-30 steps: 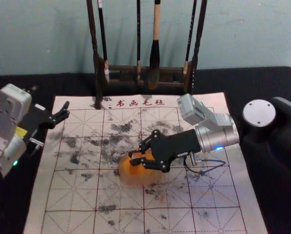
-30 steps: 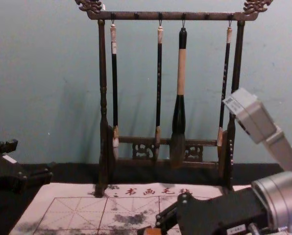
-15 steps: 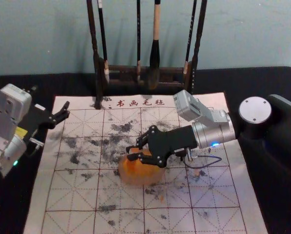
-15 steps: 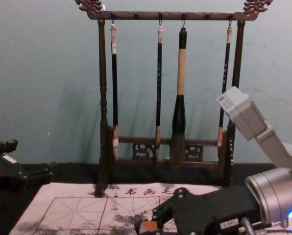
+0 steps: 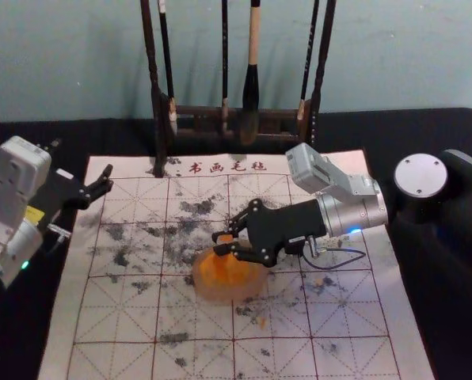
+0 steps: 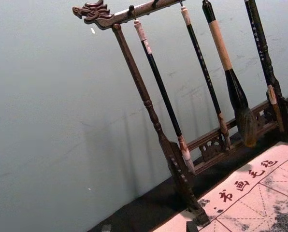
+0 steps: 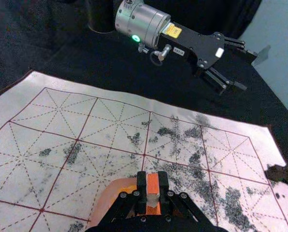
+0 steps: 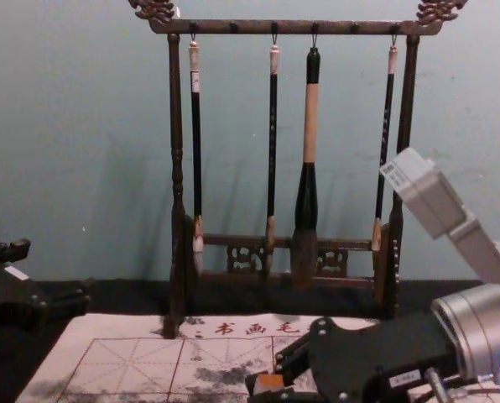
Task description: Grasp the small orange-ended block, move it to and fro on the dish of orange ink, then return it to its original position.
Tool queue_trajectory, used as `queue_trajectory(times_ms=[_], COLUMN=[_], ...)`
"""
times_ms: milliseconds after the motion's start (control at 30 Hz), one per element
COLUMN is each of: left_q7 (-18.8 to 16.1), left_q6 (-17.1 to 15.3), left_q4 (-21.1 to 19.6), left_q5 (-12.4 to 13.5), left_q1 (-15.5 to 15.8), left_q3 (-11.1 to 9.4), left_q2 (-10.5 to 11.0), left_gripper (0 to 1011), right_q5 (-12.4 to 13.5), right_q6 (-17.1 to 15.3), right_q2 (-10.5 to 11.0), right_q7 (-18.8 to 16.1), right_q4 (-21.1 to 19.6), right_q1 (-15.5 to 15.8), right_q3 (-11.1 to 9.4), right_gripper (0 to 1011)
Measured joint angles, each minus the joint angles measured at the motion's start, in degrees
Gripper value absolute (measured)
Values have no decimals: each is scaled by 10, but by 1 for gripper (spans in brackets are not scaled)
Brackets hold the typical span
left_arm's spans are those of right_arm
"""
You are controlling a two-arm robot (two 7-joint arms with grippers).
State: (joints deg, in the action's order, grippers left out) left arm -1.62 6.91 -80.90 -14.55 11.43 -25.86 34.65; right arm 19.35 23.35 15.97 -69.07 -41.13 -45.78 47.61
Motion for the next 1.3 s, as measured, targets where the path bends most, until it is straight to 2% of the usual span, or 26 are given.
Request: queue_trajectory(times_ms=[733,1300], left_q7=[0,0], left_q6=[0,0], left_q4=[0,0], left_q5=[0,0], left_q1=[0,0], left_q3=[0,0], left_q2=[0,0], left_gripper=[1001,1001], right_q5=[-3,4], right_q6=[-18,-31], right_q2=[30,56], right_q7=[13,16], right_q4=[-36,-80], right_q1=[15,34], right_q3=[-8,-9], right_gripper=[134,134])
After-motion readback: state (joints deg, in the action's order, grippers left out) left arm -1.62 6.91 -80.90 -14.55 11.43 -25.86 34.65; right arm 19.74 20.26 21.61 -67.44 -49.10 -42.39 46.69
